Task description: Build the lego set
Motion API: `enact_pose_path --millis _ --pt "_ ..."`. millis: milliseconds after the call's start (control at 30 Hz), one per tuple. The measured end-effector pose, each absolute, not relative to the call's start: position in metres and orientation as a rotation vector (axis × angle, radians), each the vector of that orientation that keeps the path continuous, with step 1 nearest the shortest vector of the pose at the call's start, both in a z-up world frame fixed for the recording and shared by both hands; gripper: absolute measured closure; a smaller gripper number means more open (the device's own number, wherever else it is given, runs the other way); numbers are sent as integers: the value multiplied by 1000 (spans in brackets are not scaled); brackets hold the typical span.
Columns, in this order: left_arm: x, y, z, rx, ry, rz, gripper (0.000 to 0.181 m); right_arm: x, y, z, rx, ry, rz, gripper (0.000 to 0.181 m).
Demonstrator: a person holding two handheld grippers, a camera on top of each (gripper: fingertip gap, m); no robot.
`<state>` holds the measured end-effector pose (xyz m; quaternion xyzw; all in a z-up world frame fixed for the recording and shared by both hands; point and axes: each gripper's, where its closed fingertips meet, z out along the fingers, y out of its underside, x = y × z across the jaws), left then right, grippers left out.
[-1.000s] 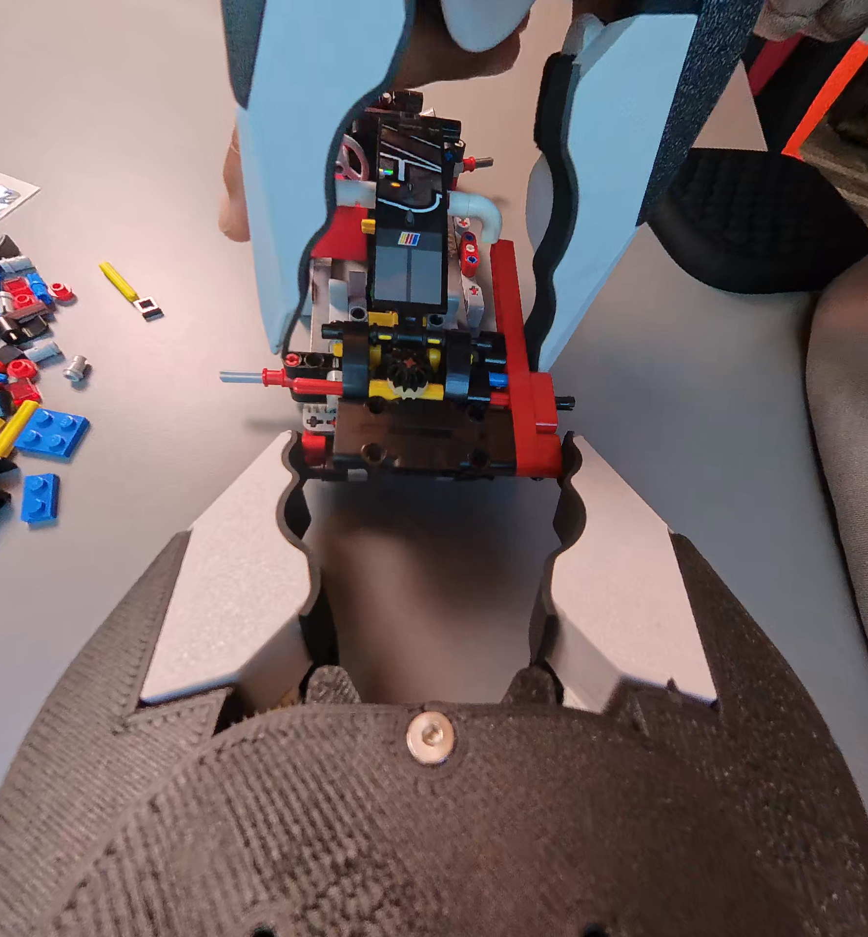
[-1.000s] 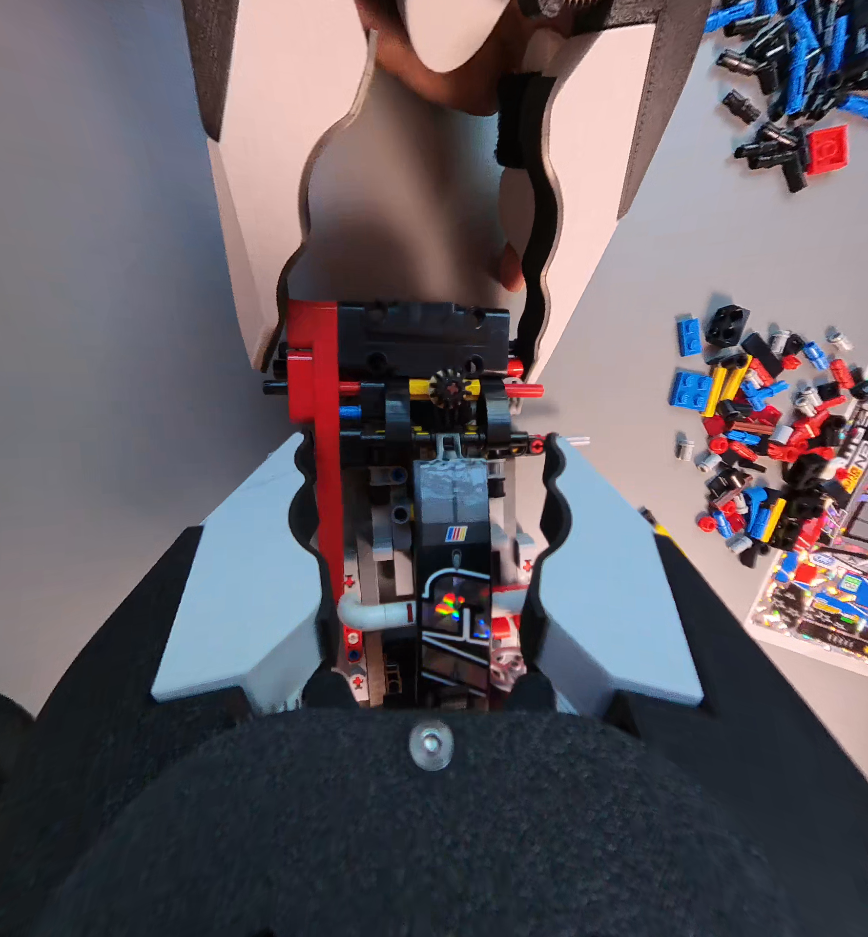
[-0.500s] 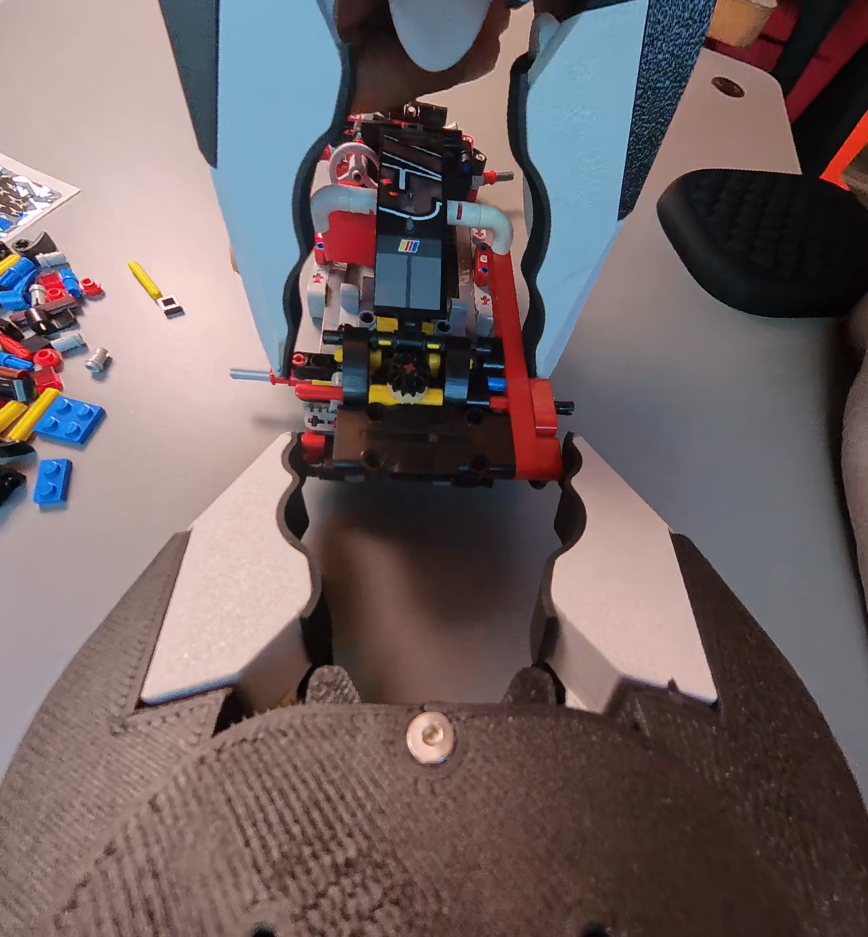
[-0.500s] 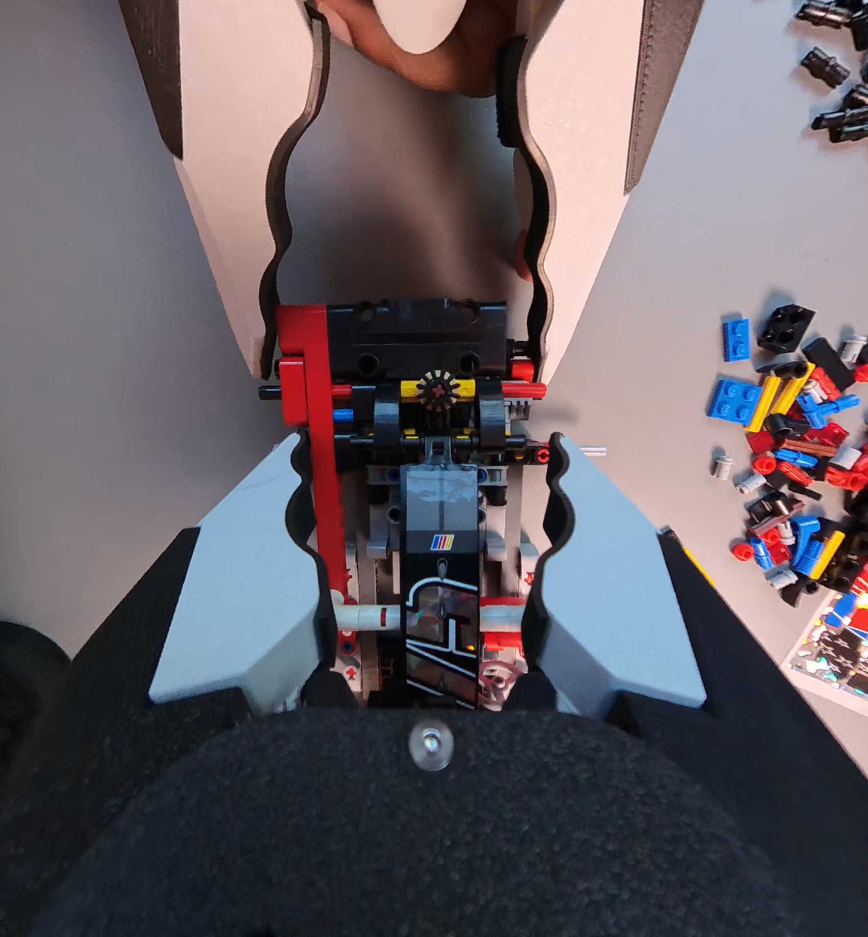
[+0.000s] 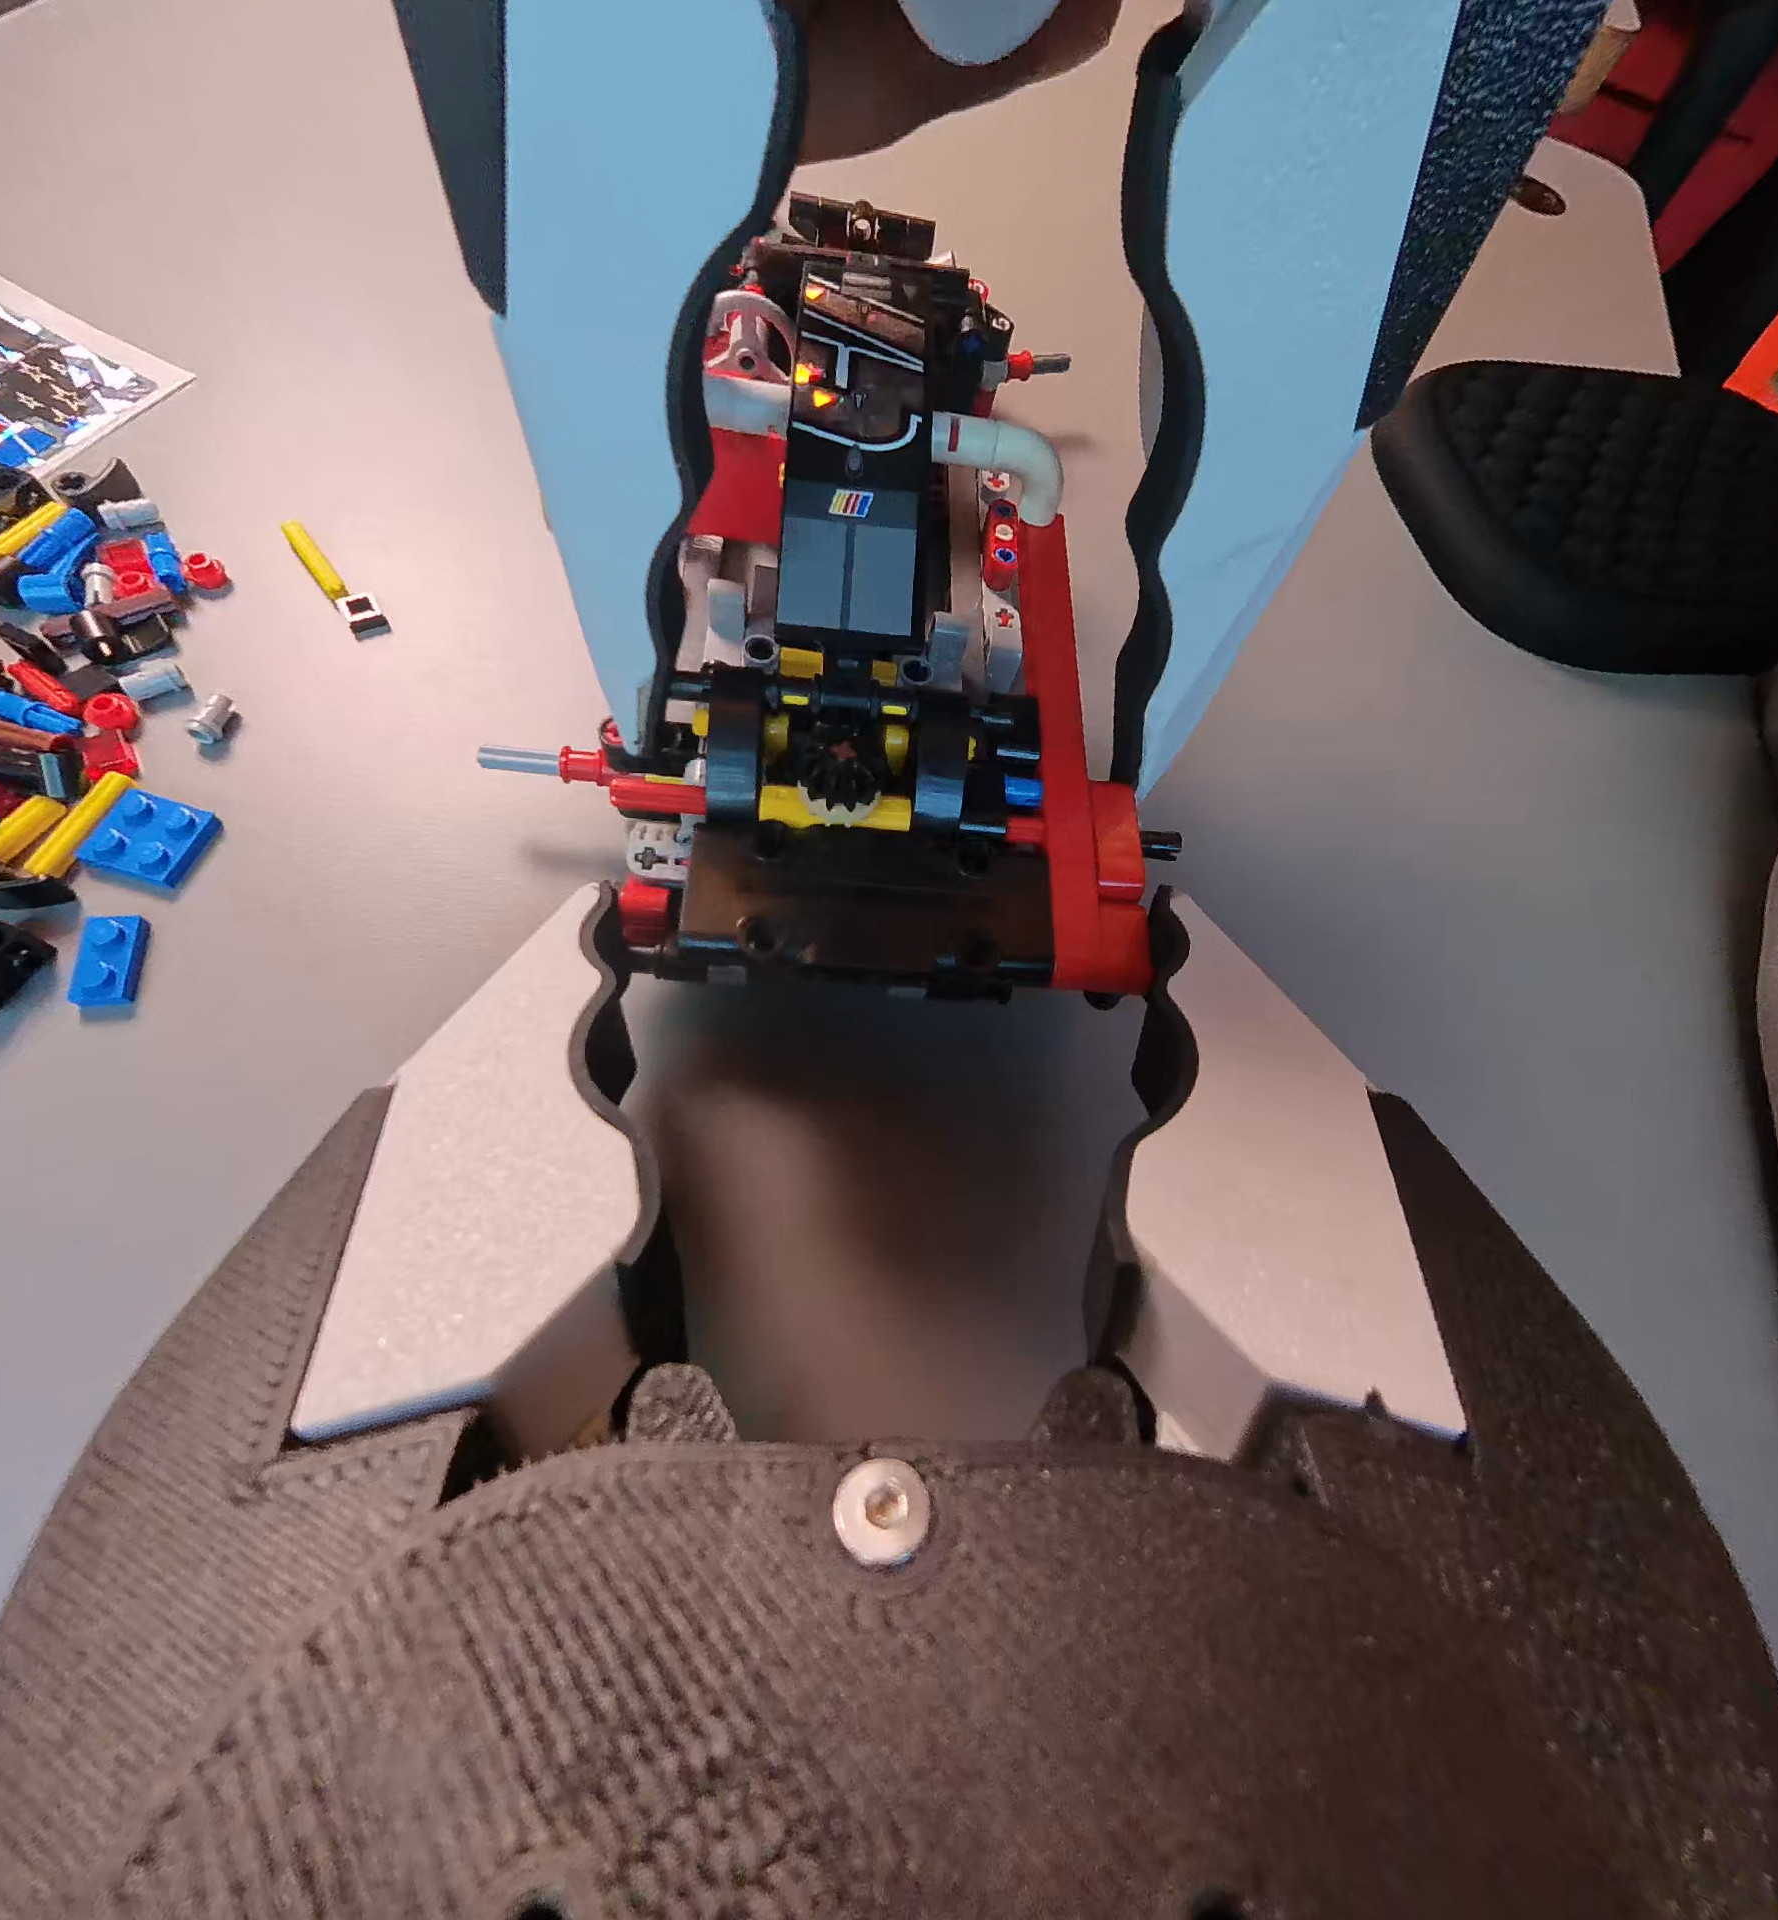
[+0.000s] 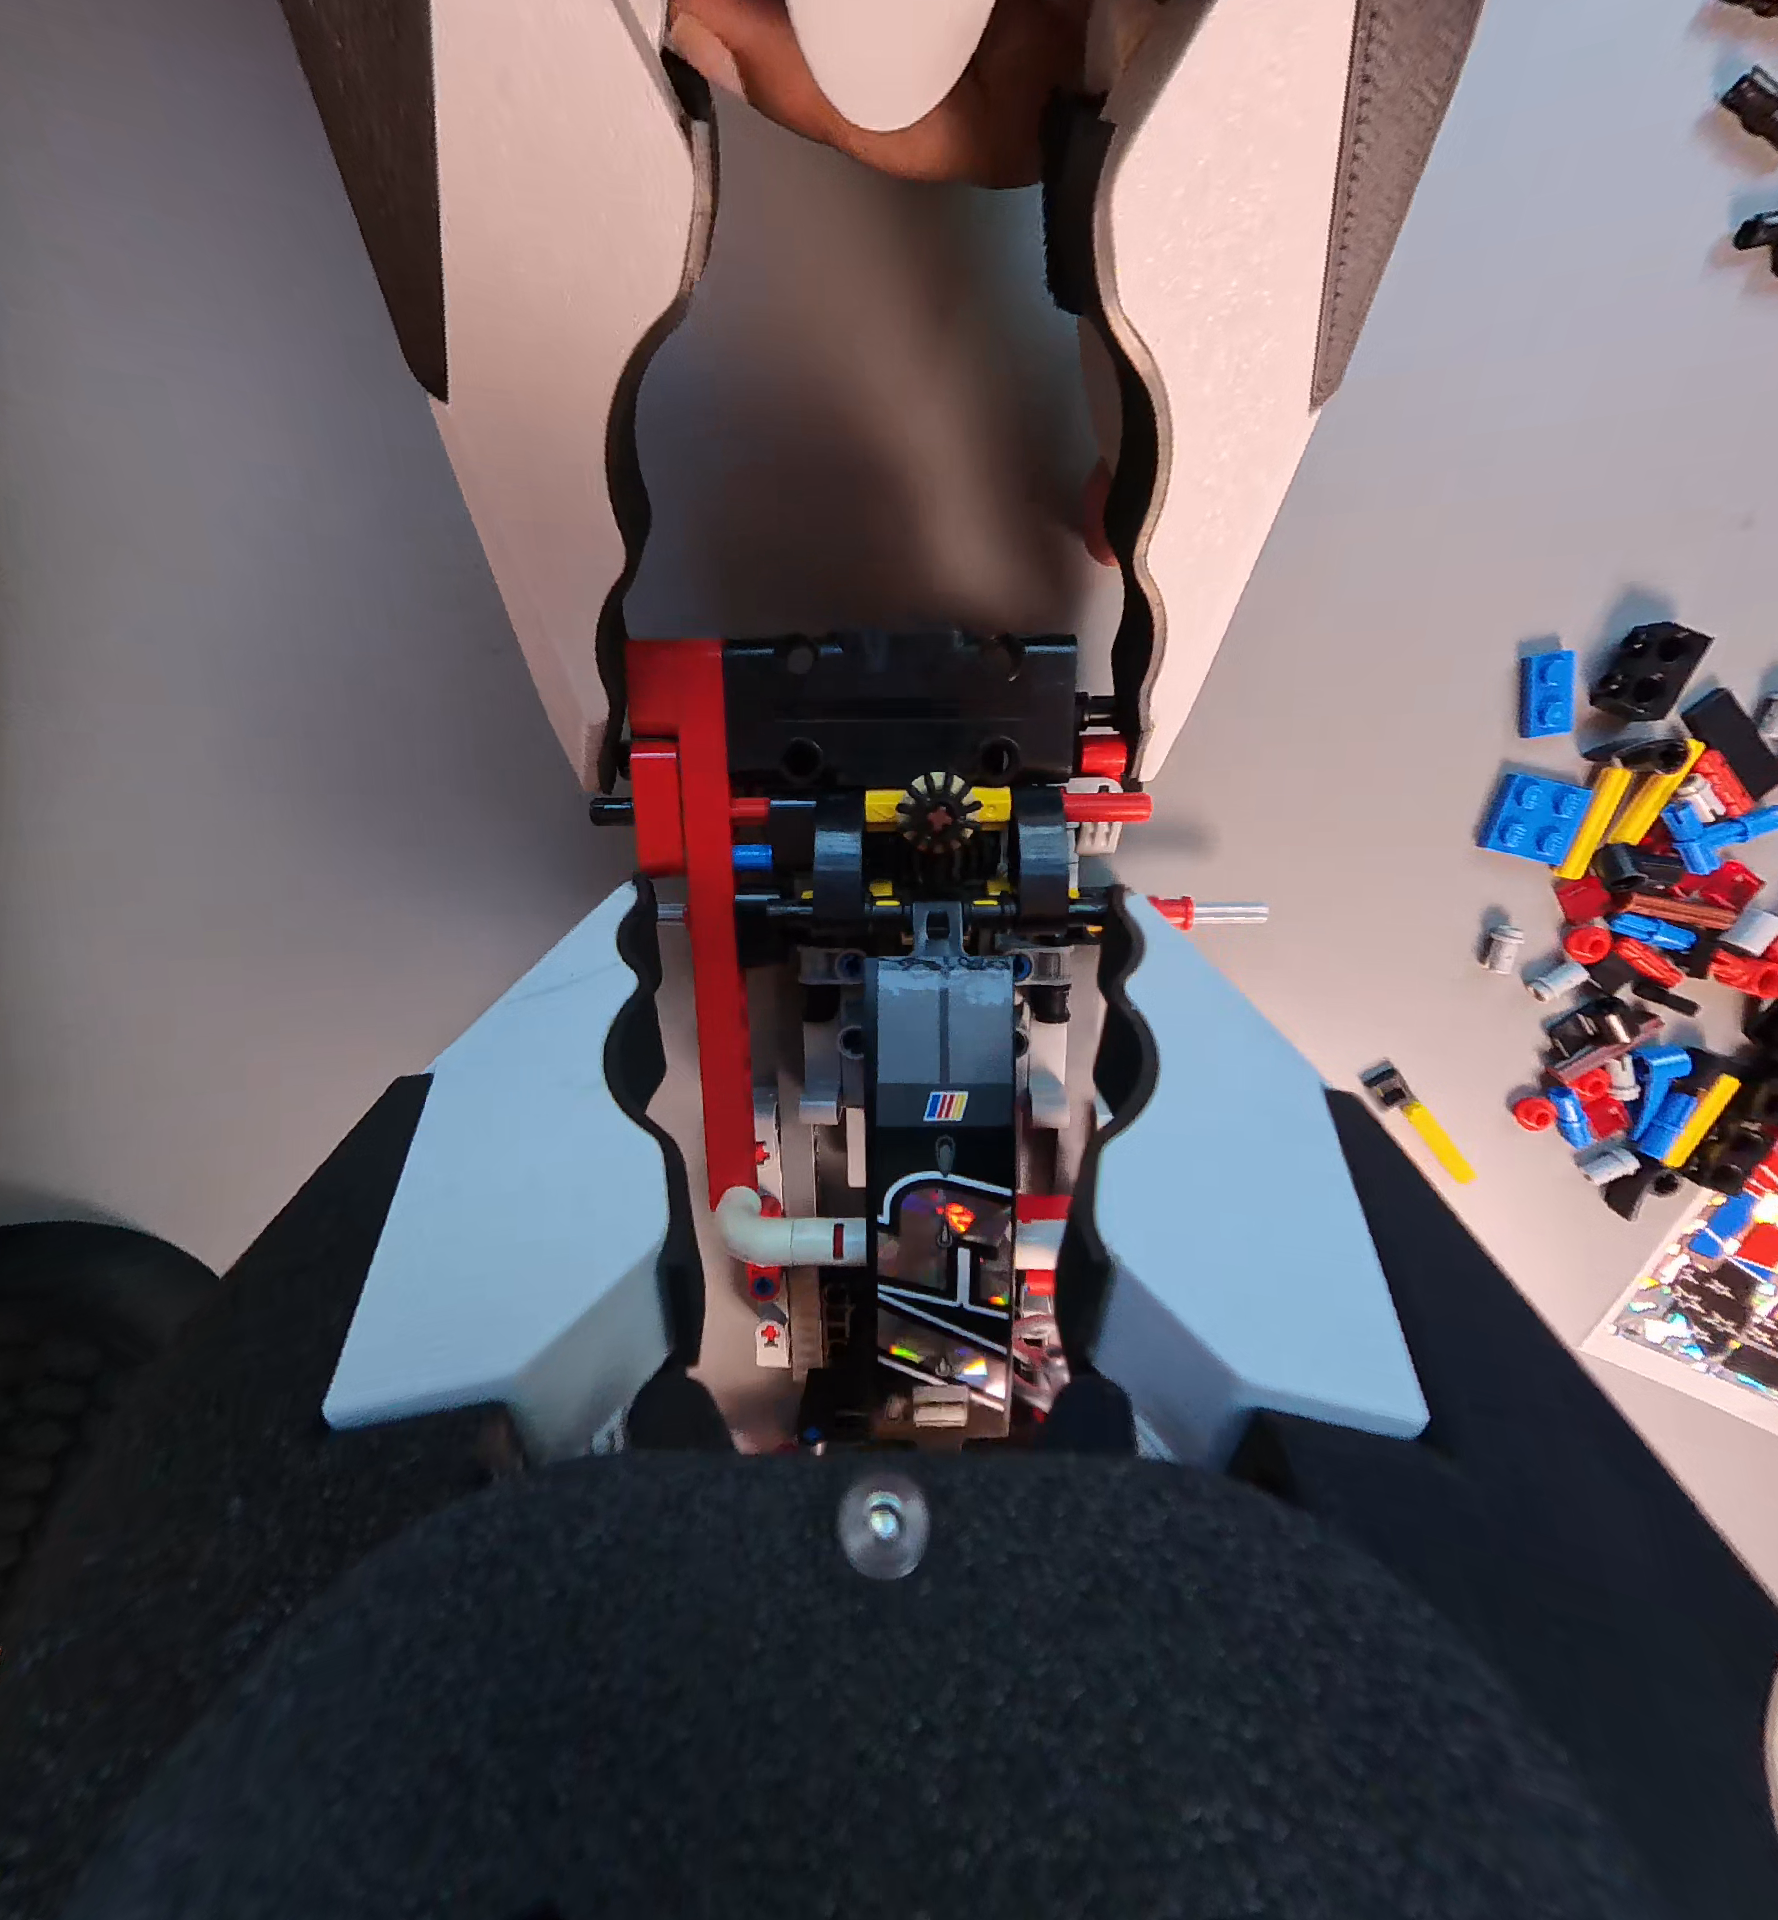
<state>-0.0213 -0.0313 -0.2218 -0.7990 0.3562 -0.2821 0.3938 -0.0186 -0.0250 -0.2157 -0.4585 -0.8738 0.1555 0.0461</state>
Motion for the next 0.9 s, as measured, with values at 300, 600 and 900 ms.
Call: enact_pose_path --millis 300,600,900 --pt "-21 -31 -222 -2035 882 -703 84 -20 -22 -216 -1389 -2678 472 107" --pt "-21 -30 -221 -2040 862 -711 85 -21 -20 -216 -1390 -2675 468 110" --pt "-21 -30 -221 -2034 872 -726 85 -21 -21 -216 -1360 -2670 481 111"
